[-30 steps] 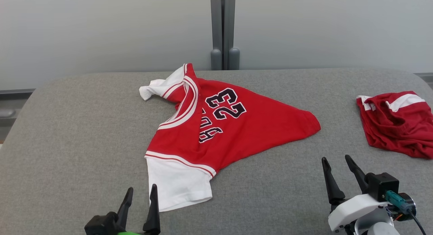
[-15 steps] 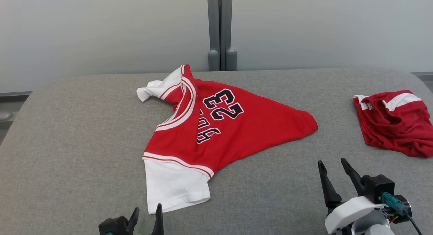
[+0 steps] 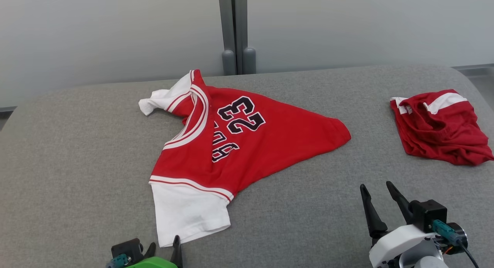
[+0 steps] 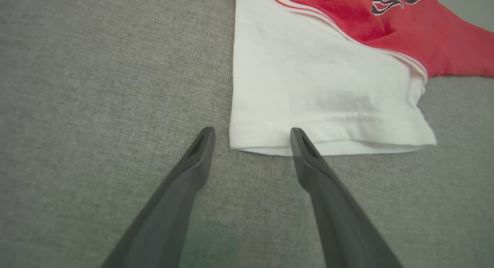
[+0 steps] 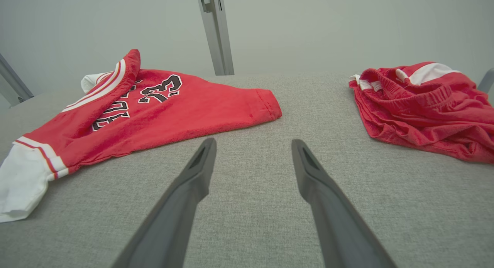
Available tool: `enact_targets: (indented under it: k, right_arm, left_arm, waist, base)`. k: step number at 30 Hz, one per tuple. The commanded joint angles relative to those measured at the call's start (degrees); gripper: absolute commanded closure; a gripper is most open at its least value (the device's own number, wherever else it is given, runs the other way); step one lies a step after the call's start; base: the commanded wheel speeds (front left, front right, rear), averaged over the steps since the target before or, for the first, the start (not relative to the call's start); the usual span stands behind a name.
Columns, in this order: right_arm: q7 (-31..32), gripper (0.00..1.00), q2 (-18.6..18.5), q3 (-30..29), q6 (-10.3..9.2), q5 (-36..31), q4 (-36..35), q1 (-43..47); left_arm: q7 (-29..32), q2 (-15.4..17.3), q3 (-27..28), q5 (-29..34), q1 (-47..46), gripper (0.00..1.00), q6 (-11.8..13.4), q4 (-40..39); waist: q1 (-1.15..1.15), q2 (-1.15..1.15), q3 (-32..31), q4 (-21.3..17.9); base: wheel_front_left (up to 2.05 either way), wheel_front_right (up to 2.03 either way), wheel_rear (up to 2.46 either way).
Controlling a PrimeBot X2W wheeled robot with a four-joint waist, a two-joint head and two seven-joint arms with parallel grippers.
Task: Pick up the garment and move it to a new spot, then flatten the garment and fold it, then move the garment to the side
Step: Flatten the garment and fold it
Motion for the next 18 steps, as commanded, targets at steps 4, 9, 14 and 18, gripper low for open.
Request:
enact_targets:
  k: [4,9,14,18]
  right_arm:
    - [-0.3,0.00,-0.2,-0.5,-0.09,-0.6,-0.1,-0.3]
    - [-0.3,0.00,-0.2,-1.3,-0.09,-2.2,0.2,-1.1]
    - [-0.3,0.00,-0.2,-2.0,-0.09,-4.3,1.2,-3.1]
    - [-0.3,0.00,-0.2,-3.4,-0.09,-6.9,3.2,-6.0]
  left_arm:
    - [0.8,0.2,-1.5,-1.9,-1.7,0.00,-0.6,1.8]
    - [0.0,0.0,-4.1,-3.9,-3.0,0.75,-0.9,2.2]
    - [-2.0,0.1,-6.1,-5.7,-4.9,1.00,-0.6,2.0]
    - [-4.7,0.2,-6.3,-5.9,-6.6,1.00,-0.1,1.3]
  waist:
    - [0.00,0.00,0.9,-0.7]
    - [0.00,0.00,1.6,-0.2]
    - [0.00,0.00,2.5,0.9]
    - [0.00,0.00,3.5,1.7]
  base:
    - [0.00,0.00,0.00]
    - [0.00,0.00,0.00]
    - [0.00,0.00,0.00]
    - [0.00,0.00,0.00]
